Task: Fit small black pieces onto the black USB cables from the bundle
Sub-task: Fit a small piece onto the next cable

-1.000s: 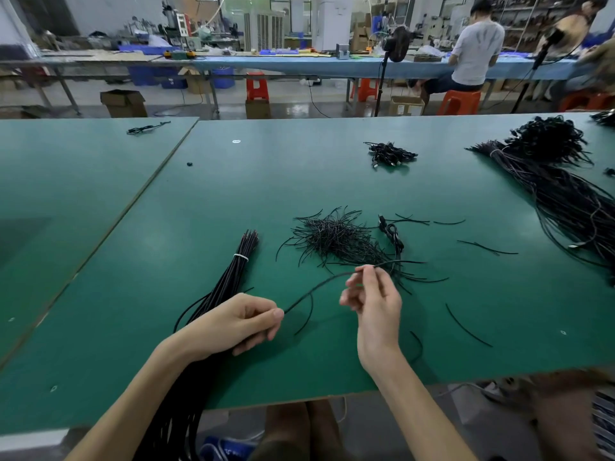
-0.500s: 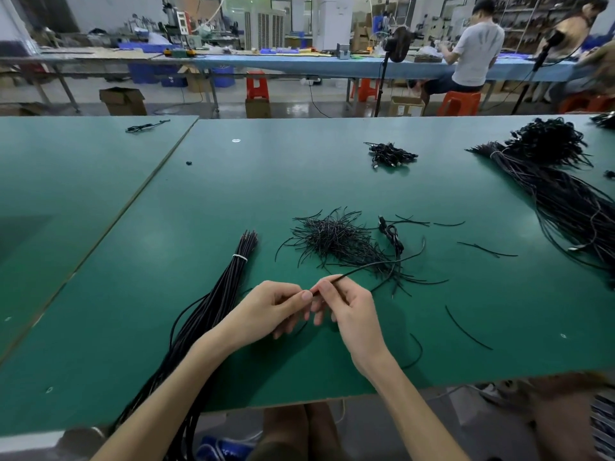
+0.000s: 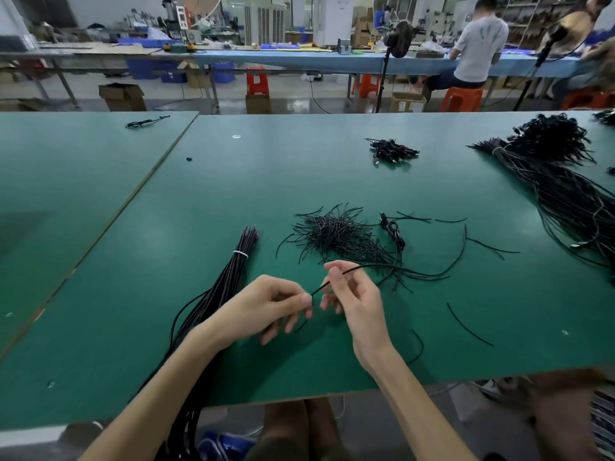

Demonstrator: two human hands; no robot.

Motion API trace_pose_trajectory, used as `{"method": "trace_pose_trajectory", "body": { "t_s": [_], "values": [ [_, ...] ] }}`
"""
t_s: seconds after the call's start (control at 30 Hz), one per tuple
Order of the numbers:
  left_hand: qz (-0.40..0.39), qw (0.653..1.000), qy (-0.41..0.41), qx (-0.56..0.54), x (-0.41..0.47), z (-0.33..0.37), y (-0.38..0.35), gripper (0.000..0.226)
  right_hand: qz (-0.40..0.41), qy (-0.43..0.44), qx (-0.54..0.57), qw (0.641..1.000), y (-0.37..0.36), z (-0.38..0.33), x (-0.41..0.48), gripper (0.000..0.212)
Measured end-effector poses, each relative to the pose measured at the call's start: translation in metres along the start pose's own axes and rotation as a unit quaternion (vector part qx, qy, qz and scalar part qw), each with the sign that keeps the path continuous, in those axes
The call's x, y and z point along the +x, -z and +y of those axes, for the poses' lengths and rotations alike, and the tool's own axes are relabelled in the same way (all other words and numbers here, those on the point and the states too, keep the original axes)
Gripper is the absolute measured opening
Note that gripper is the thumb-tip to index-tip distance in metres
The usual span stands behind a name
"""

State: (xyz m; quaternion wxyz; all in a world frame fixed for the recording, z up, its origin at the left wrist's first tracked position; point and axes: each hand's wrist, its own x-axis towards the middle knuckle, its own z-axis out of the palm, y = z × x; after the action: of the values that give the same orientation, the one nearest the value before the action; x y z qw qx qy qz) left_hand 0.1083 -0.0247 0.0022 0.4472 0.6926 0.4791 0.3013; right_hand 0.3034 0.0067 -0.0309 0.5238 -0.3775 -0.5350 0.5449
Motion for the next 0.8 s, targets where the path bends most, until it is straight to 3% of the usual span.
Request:
{"method": "trace_pose_trajectory", "body": {
  "t_s": [0.1, 0.23, 0.4, 0.47, 0.63, 0.8],
  "values": [
    [0.026, 1.0, -0.008, -0.002, 0.015, 0.005, -0.015, 0.03, -0.025, 0.007, -0.012, 1.0, -0.001, 0.0, -0.001, 0.028],
    [0.06, 0.998, 0.003, 0.013, 0.022, 0.005, -0.016, 0.032, 0.051, 0.001, -0.015, 0.999, 0.001, 0.002, -0.001, 0.031],
    [-0.076, 0.995, 0.062, -0.023, 0.001, -0.008, 0.01, 0.036, 0.16, -0.052, 0.068, 0.983, 0.004, 0.002, 0.003, 0.038],
    [-0.086, 0.993, 0.065, -0.042, -0.01, -0.013, 0.022, 0.038, 0.171, -0.06, 0.077, 0.98, 0.003, 0.001, 0.002, 0.039],
    [-0.002, 0.99, 0.024, -0.14, -0.017, -0.02, 0.044, 0.04, 0.223, -0.075, 0.141, 0.962, 0.006, 0.0, 0.004, 0.039],
    [0.152, 0.936, -0.008, -0.318, -0.01, -0.022, 0.043, 0.035, 0.217, -0.08, 0.133, 0.964, 0.005, 0.0, 0.004, 0.038]
  ]
}}
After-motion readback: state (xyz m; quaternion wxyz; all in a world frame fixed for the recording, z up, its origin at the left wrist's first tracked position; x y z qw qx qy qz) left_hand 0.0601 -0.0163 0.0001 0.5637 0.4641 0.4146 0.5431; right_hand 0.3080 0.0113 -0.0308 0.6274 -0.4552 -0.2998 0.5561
